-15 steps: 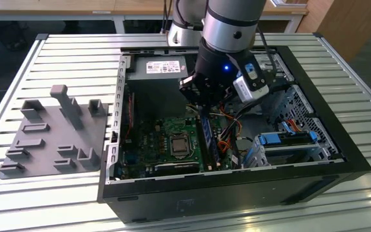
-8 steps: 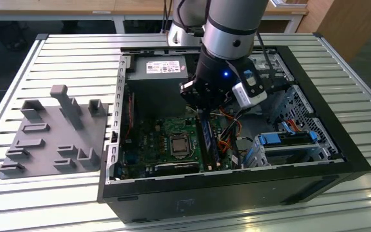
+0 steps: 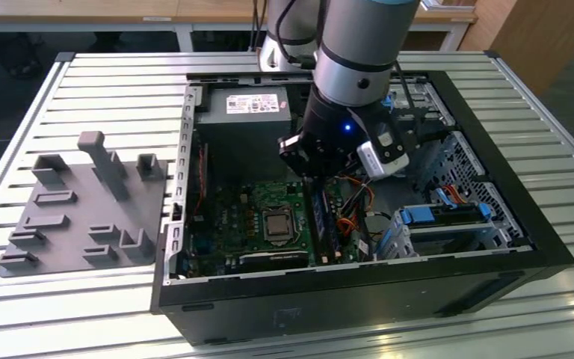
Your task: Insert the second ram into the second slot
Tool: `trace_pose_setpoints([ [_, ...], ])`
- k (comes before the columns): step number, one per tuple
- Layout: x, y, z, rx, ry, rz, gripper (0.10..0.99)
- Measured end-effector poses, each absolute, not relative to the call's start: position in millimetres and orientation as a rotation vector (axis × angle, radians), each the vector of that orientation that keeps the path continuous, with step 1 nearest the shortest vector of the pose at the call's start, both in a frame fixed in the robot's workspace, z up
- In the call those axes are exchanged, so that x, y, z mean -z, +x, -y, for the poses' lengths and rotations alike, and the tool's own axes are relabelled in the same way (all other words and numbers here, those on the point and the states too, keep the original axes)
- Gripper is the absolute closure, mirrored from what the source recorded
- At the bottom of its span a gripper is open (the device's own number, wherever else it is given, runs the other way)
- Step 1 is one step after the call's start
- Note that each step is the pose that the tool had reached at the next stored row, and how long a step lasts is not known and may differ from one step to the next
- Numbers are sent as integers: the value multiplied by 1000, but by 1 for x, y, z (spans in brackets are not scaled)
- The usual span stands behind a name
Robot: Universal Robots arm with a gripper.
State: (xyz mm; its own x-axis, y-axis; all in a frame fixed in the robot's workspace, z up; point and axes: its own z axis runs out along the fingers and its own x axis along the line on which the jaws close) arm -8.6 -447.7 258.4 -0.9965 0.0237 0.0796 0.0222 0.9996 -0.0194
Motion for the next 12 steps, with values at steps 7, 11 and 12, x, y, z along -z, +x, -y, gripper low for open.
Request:
trace_pose_setpoints([
  [7,-253,-8,450,-28,-41,3061,953],
  [11,-252,-8,451,-28,-41,3061,953],
  [12,-252,-8,451,-28,-41,3061,953],
])
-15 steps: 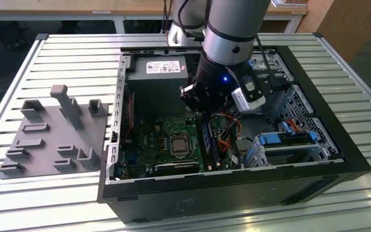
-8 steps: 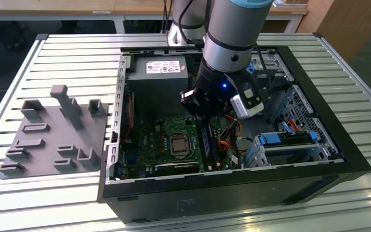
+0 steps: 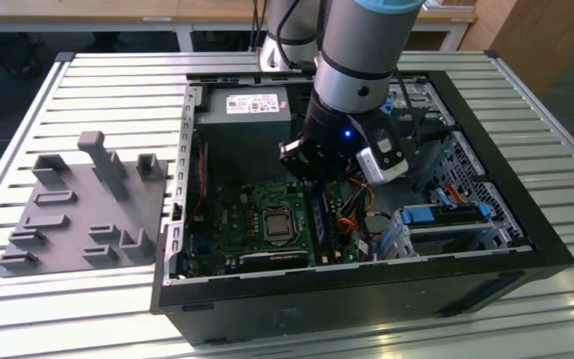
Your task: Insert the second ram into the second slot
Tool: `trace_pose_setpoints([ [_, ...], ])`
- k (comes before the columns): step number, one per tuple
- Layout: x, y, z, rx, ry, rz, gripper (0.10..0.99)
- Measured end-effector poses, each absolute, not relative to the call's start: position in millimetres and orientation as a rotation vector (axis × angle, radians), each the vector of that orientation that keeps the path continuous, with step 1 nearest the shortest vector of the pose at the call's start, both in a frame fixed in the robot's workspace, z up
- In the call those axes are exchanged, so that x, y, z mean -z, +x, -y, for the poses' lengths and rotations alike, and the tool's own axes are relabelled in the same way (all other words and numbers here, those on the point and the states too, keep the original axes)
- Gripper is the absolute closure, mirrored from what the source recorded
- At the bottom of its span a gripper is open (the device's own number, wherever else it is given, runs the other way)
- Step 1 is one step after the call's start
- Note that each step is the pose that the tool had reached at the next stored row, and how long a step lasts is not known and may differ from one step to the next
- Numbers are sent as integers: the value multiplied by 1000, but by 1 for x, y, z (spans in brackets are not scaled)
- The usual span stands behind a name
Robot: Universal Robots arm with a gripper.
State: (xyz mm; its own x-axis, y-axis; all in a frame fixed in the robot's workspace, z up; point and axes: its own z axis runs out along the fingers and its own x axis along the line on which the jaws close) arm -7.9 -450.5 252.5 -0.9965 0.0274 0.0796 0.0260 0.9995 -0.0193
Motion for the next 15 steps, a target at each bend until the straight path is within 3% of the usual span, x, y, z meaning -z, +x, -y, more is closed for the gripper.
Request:
trace_pose_setpoints([
  [4,-252,-6,451,-19,-40,3061,953],
  [8,-250,-5,454,65,-37,3058,953],
  [15,-239,-4,458,66,-48,3058,953],
])
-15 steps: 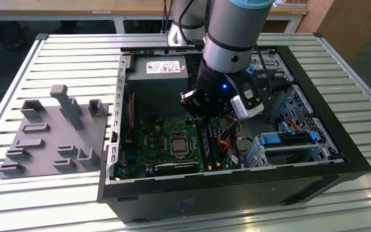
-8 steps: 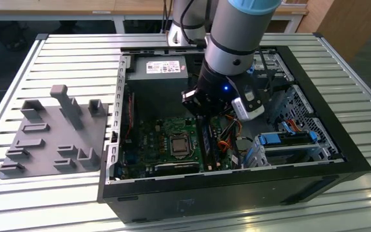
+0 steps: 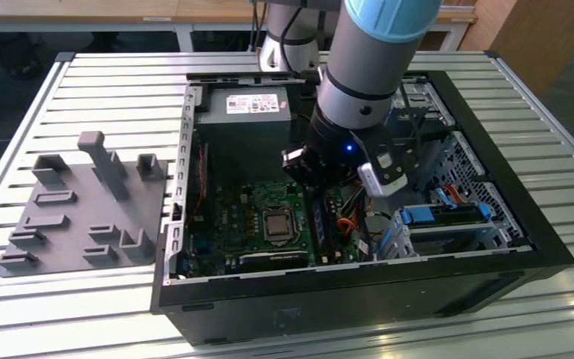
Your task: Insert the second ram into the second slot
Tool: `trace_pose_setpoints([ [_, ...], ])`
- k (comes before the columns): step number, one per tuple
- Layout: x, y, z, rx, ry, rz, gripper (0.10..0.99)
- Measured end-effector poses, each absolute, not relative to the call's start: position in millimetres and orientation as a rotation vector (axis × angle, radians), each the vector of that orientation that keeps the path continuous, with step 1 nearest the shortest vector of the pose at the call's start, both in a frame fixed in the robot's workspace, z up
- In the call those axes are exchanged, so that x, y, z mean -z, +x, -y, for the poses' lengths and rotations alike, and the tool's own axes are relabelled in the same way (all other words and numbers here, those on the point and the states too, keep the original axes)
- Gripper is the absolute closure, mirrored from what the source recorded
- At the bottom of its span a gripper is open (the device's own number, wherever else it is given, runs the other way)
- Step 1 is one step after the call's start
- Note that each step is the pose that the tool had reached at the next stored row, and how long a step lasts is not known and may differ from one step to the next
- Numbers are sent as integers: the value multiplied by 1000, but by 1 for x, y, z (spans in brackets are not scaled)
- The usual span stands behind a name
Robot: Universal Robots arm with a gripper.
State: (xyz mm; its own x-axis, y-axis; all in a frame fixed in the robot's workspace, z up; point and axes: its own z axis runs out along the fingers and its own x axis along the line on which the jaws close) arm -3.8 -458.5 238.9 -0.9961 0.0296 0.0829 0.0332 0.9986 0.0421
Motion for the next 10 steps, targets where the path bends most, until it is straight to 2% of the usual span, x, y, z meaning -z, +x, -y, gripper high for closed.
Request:
trace_pose_setpoints([
  [10,-229,0,459,66,-53,3058,953],
])
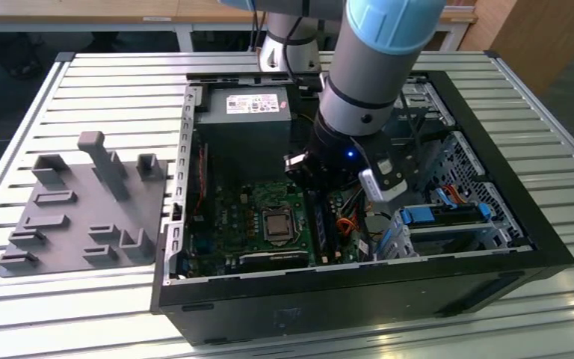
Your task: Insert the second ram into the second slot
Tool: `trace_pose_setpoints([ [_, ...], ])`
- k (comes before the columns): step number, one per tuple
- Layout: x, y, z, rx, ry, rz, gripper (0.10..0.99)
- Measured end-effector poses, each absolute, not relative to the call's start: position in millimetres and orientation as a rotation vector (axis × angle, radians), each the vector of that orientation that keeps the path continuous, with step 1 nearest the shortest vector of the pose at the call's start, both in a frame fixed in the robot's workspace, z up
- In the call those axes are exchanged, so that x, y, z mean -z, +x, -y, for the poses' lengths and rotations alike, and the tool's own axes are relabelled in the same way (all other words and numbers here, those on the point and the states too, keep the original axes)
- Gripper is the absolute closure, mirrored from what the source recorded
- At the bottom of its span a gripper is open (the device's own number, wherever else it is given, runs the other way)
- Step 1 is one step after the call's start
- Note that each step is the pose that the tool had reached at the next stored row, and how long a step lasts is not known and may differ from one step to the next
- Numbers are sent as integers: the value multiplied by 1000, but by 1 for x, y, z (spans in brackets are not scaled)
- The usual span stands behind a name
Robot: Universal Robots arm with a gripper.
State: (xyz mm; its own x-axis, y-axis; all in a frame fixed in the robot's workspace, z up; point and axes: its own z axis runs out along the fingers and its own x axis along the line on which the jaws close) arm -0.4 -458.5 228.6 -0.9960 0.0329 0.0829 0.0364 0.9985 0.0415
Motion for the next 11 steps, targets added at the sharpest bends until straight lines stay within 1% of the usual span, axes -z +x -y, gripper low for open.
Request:
trace_pose_setpoints([
  [11,-222,2,458,60,-52,3058,953],
])
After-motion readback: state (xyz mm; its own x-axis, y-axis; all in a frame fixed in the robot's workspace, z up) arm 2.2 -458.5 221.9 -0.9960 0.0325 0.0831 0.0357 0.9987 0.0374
